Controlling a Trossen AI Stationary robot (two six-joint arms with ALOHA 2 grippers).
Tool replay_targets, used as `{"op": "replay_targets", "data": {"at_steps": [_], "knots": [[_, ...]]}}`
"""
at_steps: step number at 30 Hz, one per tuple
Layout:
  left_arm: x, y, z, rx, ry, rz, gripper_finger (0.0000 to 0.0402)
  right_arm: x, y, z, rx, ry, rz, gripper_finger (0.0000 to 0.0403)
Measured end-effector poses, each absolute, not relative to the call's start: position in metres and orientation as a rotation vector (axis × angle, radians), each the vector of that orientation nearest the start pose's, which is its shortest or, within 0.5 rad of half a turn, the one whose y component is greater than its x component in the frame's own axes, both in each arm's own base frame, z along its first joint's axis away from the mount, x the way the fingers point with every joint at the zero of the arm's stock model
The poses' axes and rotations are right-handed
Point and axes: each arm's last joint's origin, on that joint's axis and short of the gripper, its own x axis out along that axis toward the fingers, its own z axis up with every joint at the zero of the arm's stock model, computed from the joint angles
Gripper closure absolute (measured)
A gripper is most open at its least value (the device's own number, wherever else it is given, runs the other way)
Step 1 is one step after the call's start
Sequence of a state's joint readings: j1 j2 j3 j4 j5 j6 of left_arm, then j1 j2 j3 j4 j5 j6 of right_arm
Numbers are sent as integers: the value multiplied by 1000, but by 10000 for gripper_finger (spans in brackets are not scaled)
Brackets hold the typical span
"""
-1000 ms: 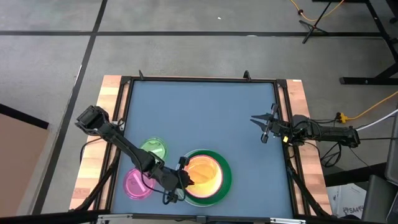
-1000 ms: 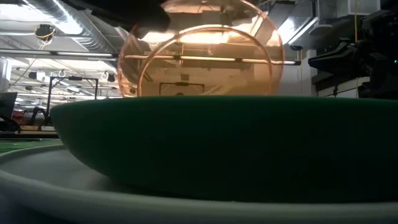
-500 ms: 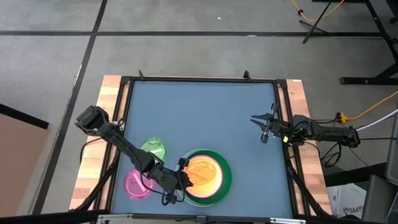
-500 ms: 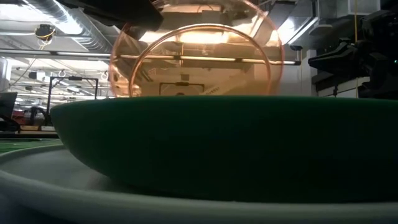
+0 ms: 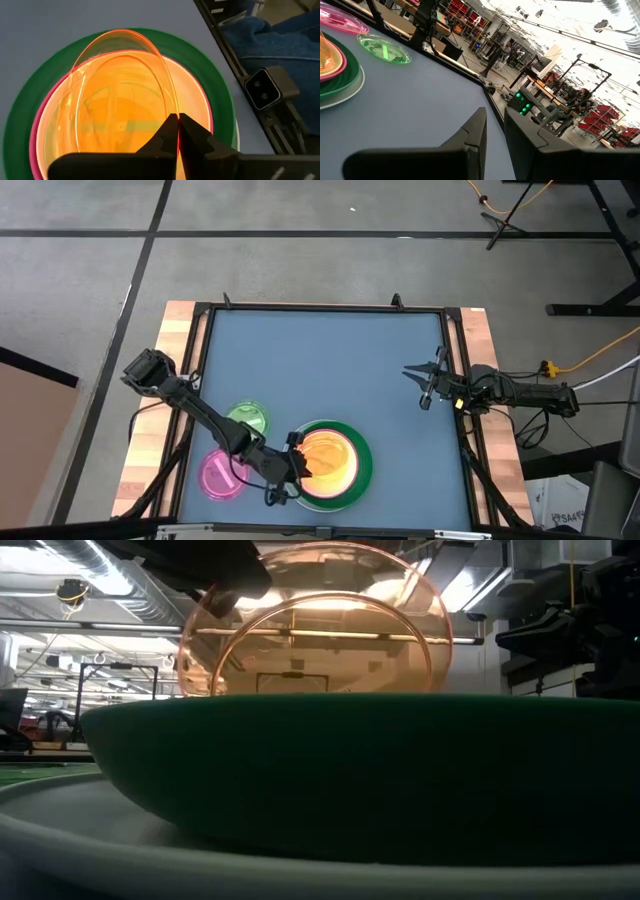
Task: Stack plastic plates
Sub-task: Stack the orange plate on the green plate, then stack the green plate on the orange plate
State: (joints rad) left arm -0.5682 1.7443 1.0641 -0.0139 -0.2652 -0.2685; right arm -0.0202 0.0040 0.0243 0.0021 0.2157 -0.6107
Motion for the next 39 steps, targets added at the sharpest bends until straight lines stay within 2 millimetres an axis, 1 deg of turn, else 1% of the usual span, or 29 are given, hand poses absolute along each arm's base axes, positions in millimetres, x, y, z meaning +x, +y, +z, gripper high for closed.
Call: {"op": "replay_targets", "data": {"at_steps": [6,14,19,24,39], "knots": [[315,-189,195,3,671,-194,397,96,-8,172,-606,51,-235,341],[316,-188,195,-23,674,-182,330,96,-8,172,-605,50,-236,341],[316,-188,195,-24,674,-183,306,96,-8,172,-605,50,-235,341],[317,-188,195,-25,667,-182,300,96,-8,172,-606,51,-235,341],[318,-185,196,-18,657,-154,299,96,-8,172,-605,51,-235,341]]}}
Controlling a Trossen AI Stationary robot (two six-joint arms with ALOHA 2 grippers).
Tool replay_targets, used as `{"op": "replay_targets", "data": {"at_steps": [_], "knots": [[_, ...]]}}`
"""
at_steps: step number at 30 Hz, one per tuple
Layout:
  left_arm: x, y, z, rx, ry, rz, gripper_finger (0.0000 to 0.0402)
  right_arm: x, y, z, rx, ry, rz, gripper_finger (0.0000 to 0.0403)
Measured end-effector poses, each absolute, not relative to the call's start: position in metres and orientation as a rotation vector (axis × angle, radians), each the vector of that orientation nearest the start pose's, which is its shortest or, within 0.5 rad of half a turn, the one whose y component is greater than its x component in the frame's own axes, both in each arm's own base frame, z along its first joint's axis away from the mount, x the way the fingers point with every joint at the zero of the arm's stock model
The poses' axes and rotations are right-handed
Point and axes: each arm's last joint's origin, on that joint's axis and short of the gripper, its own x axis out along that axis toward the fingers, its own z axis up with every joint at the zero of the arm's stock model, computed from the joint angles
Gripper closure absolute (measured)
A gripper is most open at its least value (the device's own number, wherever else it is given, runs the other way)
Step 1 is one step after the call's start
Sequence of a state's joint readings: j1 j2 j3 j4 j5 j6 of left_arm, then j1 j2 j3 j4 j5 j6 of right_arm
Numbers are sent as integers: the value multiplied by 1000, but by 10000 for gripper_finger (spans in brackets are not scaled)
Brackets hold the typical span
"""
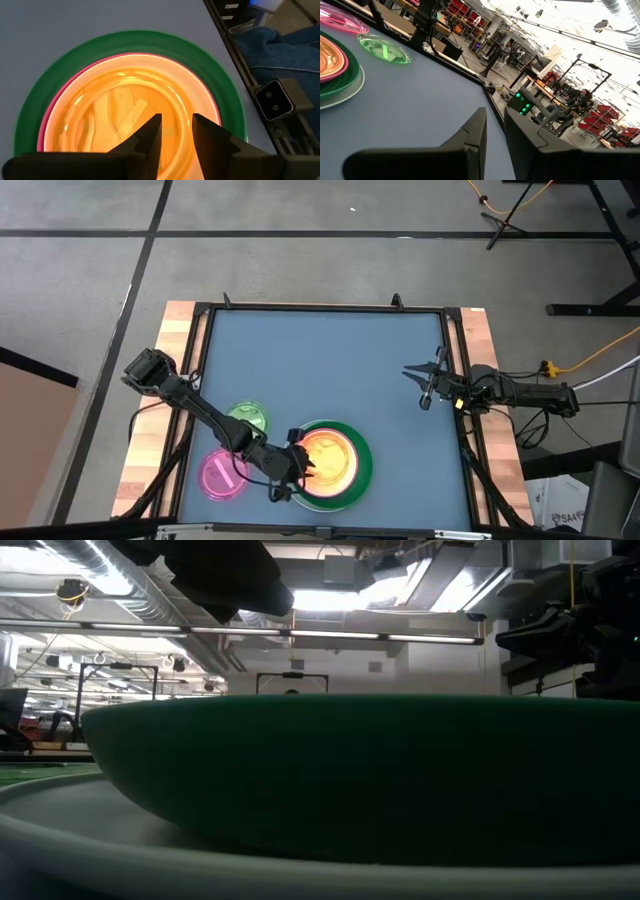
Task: Stack plastic plates
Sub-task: Stack the green plate on the orange plate
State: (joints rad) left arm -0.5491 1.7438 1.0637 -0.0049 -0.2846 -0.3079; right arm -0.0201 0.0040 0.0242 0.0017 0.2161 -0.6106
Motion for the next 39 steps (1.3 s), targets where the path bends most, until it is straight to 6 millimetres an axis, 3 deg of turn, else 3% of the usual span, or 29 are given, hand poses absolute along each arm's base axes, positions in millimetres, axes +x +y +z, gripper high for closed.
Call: {"op": "replay_targets", "data": {"at_steps": [16,23,30,39], "knots": [[303,-177,208,-175,746,-56,299,96,-8,172,-606,51,-235,341],[283,-166,215,-372,913,49,299,96,-8,172,-606,51,-235,341],[266,-159,206,-548,1134,197,299,96,-8,172,-606,51,-235,341],[251,-150,198,-611,1282,428,299,96,-8,172,-606,51,-235,341]]}}
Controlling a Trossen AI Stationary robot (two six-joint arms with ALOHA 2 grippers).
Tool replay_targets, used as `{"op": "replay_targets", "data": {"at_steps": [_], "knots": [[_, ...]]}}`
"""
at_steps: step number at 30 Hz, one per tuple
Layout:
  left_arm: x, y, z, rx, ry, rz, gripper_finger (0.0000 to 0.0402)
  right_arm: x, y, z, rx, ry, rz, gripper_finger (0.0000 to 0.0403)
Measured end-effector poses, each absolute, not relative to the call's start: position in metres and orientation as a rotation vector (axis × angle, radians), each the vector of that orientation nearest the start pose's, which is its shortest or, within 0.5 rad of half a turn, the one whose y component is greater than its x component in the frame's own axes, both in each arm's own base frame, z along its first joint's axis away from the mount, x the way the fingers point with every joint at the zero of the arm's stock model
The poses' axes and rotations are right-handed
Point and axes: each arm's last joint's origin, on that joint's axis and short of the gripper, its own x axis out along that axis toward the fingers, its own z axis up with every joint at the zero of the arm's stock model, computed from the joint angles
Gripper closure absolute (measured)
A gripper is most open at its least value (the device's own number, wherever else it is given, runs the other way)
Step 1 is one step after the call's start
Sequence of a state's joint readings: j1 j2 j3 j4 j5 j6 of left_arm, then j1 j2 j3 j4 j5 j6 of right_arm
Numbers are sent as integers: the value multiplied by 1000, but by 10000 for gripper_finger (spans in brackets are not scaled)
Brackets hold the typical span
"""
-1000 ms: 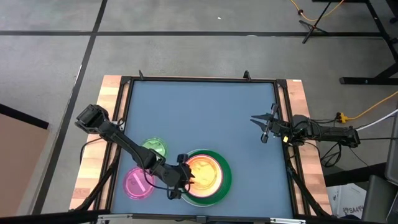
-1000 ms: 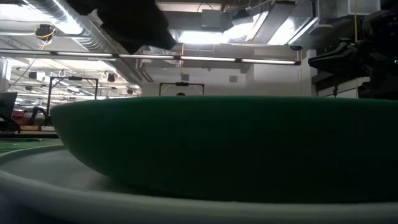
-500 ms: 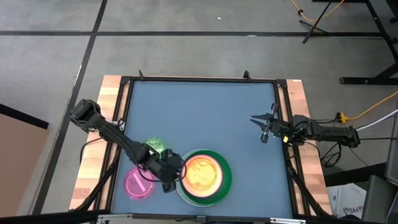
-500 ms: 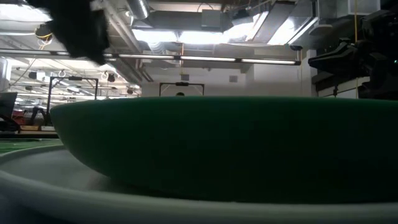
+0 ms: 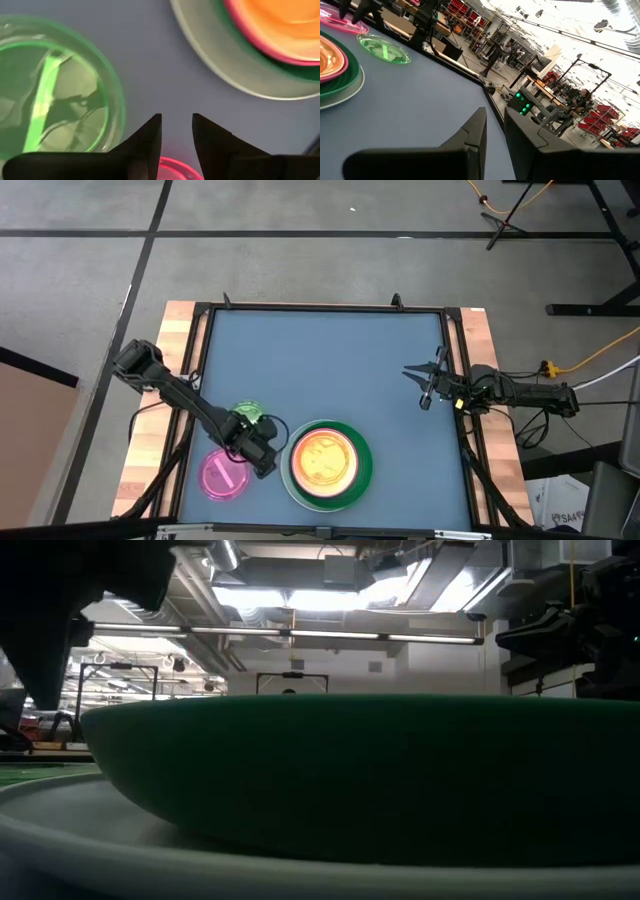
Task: Stack plastic plates
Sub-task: Stack the green plate on the orange plate
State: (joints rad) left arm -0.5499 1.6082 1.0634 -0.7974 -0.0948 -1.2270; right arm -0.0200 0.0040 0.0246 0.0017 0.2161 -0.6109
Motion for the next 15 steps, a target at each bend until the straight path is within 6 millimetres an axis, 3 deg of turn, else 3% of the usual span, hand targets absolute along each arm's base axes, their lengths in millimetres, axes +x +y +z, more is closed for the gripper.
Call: {"op": "replay_targets", "data": {"at_steps": [15], "knots": [[247,-147,170,-531,1356,555,299,96,-8,172,-606,51,-235,341]]}}
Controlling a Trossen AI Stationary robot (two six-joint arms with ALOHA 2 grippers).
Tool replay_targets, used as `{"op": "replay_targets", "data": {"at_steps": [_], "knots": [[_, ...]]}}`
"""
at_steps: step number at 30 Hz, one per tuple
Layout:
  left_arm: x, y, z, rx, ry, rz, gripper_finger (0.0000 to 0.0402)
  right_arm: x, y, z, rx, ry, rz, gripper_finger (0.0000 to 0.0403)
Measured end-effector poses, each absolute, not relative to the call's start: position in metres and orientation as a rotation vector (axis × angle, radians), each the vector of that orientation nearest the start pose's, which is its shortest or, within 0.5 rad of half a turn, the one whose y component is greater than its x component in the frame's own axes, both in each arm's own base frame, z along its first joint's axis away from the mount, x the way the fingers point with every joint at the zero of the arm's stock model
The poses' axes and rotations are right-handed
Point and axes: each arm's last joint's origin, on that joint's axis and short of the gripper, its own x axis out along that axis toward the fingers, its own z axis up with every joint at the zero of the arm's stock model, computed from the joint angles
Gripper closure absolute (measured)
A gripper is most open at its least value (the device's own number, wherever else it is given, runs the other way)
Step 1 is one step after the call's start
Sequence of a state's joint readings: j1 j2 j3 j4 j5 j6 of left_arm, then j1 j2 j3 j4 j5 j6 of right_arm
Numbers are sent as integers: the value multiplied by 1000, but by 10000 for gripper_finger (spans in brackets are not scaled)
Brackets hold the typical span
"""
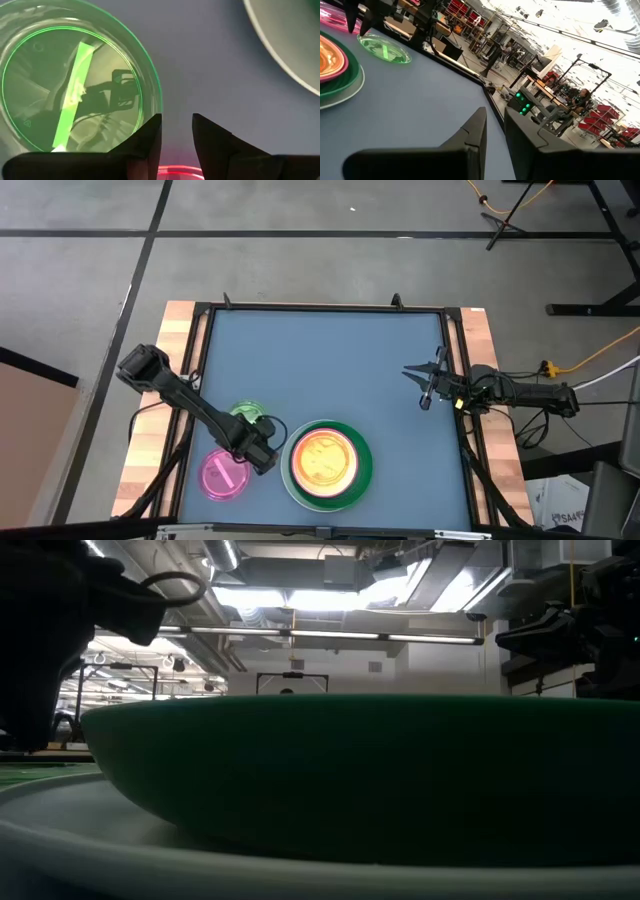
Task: Stack plastic plates
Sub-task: Stack the green plate on the orange plate
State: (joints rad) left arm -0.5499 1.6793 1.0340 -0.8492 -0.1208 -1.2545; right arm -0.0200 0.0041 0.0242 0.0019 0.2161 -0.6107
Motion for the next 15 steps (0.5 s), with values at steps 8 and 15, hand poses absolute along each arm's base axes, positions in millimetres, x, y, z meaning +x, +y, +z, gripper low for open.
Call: {"op": "replay_targets", "data": {"at_steps": [8,15], "knots": [[247,-147,161,-482,1373,602,299,96,-8,172,-606,51,-235,341],[249,-148,148,-450,1405,636,299,96,-8,172,-606,51,-235,341]]}}
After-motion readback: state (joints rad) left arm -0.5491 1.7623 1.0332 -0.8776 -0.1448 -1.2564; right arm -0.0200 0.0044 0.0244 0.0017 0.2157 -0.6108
